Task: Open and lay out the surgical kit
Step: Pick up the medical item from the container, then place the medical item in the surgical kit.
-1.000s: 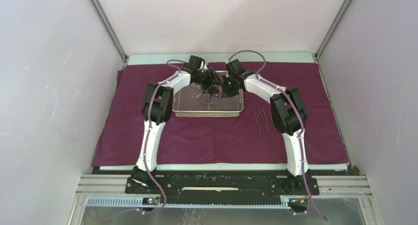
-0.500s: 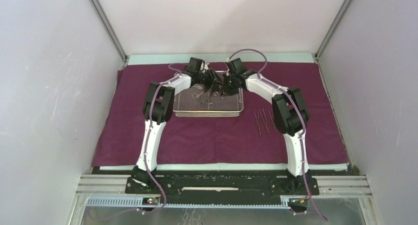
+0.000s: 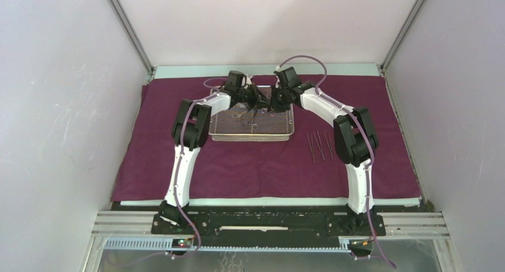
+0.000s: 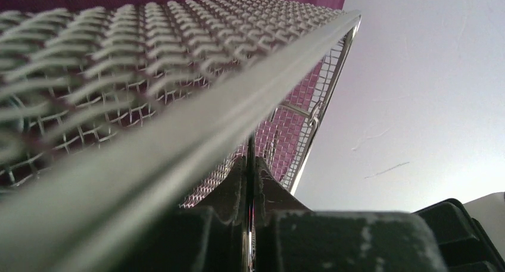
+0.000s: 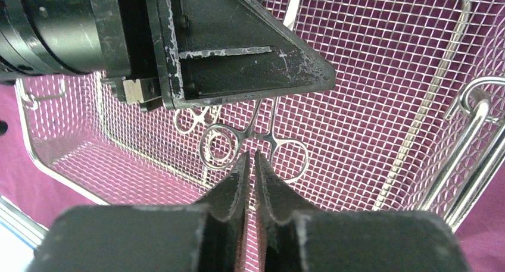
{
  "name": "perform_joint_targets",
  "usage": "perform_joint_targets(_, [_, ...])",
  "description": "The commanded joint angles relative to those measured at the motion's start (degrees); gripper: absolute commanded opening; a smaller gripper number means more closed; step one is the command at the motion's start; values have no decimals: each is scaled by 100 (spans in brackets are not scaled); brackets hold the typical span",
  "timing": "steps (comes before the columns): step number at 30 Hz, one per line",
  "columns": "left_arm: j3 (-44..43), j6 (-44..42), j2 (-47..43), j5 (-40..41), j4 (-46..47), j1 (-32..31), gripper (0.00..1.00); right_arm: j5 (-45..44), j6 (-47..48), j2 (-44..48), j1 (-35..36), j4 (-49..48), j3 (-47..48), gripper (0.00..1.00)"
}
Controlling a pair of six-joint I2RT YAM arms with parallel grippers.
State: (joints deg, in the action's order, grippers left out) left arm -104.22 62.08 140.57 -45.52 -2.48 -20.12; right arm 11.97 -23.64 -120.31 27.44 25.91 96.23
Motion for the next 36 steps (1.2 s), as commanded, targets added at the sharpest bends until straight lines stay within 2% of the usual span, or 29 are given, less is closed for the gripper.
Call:
perform_joint_targets(1, [335,138,-631,-155,571,20,0,-23,-115,673,25,60,-73,22])
perform_joint_targets(7, [919,369,-1431,-188,1818,78,0,116,-235,1517,-26,3,-509,46])
perform_joint_targets(13, [1810,961,-2179,-320,3423,70,0,837,-527,2296,-213,-408,-1272,53])
perform_joint_targets(18, [2388,1338,-2585,-435,4401,-23,0,1408,-829,2751,-298,-850,-1871,54])
perform_joint_targets(24, [3142,1776,-2971,-174,5537,-138,0,822,-946,3721,-249,-802,-2370,56])
perform_joint_targets(27, [3315,2068,-2985,-104,6124,-237,0,977,-1071,4045,-272,-955,-2603,57])
perform_joint_targets(36, [3735,2520,-3084,-12,7027,-428,0,1551,-1360,4251,-436,-1314,-3042,58])
